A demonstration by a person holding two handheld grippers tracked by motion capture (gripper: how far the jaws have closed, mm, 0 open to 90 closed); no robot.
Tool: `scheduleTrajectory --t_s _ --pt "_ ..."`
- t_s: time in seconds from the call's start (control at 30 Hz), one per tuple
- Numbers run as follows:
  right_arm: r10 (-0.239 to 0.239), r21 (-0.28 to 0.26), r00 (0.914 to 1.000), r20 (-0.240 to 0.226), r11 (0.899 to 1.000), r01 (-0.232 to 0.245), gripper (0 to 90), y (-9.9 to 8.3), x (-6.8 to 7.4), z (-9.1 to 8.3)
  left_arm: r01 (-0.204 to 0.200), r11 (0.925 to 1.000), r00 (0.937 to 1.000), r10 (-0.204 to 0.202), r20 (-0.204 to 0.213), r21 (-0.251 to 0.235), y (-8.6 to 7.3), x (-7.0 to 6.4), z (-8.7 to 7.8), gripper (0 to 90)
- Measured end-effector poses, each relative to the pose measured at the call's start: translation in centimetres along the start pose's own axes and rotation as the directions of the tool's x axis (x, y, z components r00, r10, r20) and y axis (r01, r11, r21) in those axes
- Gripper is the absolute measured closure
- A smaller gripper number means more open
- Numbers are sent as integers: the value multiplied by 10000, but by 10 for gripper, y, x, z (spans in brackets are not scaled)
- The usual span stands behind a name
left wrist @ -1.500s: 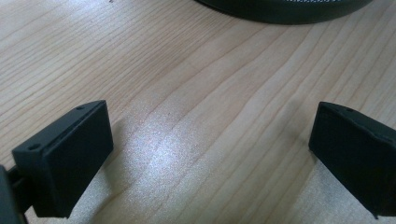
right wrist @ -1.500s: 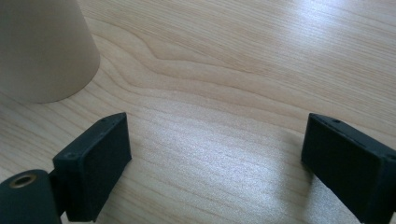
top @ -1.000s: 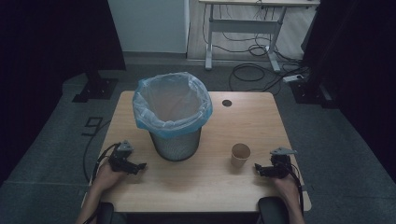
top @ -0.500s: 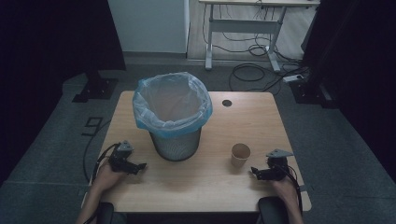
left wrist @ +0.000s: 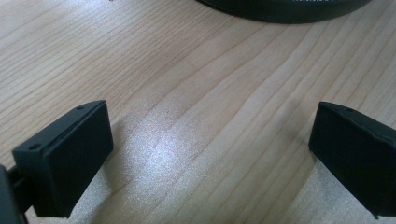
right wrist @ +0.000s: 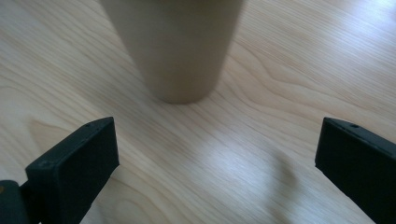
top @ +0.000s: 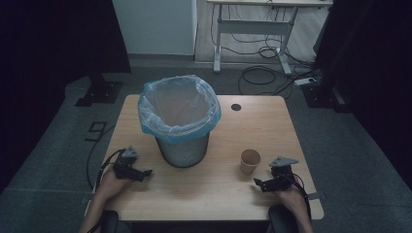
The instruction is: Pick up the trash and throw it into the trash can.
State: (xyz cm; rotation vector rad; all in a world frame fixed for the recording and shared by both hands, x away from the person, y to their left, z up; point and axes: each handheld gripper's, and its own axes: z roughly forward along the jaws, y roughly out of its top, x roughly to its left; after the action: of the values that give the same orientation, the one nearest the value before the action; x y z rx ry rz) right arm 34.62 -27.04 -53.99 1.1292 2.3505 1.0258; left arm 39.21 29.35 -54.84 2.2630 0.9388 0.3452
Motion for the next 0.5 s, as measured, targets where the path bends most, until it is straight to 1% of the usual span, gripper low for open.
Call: scheduleTrajectory --t_s 0.07,0.13,0.2,0.27,0.3,0.33,0.37,0.43,0.47,0.5 --pt "-52 -81 9997 -218 10000 51 0 6 5 2 -1 10000 10000 1 0 0 0 0 0 0" --pt "-65 -117 9997 -242 9999 63 0 8 7 3 0 10000 10000 0 1 -1 0 0 0 0" --pt "-164 -208 9991 -383 9997 156 0 14 12 5 2 10000 10000 -2 1 0 0 0 0 0" --pt "-255 -236 9989 -388 9994 246 0 18 14 7 2 10000 10000 -2 1 0 0 0 0 0" --pt "-382 -250 9984 -409 9990 372 0 22 17 10 1 10000 10000 -1 1 0 0 0 0 0" --pt "-382 -250 9984 -409 9990 372 0 22 17 10 1 10000 10000 -1 3 -1 0 0 0 0" --pt "-467 -287 9980 -427 9986 455 0 27 19 12 0 10000 10000 0 2 0 0 0 0 0" --pt "-479 -296 9979 -431 9985 466 0 29 21 14 1 10000 10000 -1 0 0 0 0 0 0" --pt "-589 -307 9973 -428 9979 576 0 34 22 17 -1 10000 10000 1 3 1 0 0 0 0" --pt "-589 -307 9973 -428 9979 576 0 34 22 17 -1 10000 10000 1 3 1 0 0 0 0"
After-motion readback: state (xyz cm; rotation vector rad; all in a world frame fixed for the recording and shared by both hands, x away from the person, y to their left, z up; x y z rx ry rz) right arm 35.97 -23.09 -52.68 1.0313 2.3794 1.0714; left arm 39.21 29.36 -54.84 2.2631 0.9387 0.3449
